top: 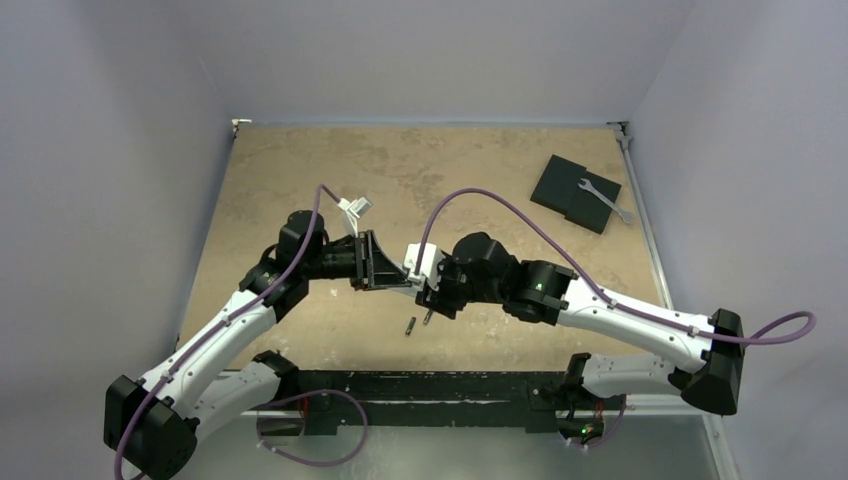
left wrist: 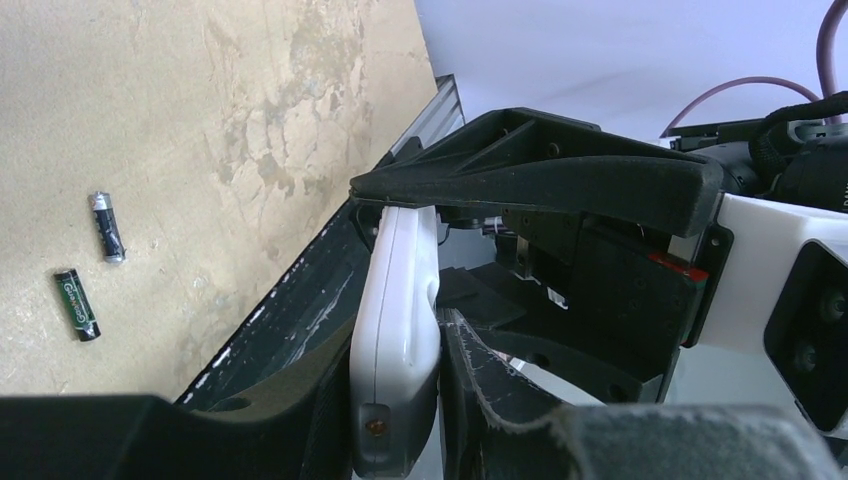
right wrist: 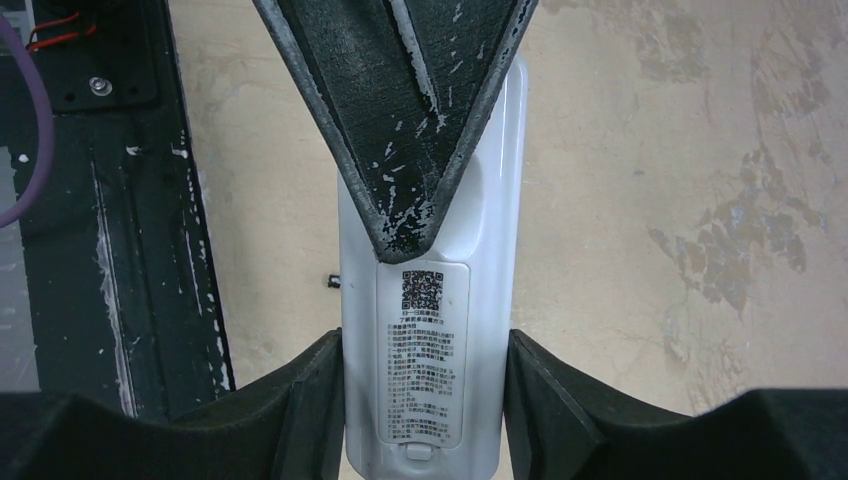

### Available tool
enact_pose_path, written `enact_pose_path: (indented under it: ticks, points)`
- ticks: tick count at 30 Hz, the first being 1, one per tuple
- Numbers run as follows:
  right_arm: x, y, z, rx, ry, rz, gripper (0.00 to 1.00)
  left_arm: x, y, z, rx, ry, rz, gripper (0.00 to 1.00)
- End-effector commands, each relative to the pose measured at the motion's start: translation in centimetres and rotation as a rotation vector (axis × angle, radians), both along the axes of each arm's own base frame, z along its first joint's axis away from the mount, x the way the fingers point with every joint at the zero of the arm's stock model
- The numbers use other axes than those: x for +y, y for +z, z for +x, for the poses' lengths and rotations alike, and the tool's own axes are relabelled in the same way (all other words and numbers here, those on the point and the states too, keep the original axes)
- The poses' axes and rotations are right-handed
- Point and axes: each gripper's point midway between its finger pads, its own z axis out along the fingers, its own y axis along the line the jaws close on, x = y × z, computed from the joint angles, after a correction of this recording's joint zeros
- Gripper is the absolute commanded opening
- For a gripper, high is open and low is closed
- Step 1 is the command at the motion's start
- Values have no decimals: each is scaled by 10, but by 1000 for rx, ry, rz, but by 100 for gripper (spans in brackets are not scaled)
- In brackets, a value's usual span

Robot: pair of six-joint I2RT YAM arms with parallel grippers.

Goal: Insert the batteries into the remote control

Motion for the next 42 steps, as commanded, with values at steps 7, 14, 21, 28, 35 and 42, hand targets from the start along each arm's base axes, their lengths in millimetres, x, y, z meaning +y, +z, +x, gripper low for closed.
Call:
enact_pose_path:
  ticks: [7,14,21,28,35,42]
  points:
    - [6,15,-8,-5,34,57,20,-2,20,3,-61,-3,-44,31]
    - [5,16,-8,-8,28,56,20,-2,22,2,-70,-6,-49,19]
    - [2,15,-6,-8,9,52,19,-1,20,1,-70,-6,-43,0]
    - [0,19,-2,-6,-35,69,39,1,23,2,-90,10,-44,0]
    - [-5,27,-3,35,-111,135,71,4,15,8,-104,52,-24,0]
    - [-17,32,1,46,-201,183,83,7,10,18,-129,104,8,0]
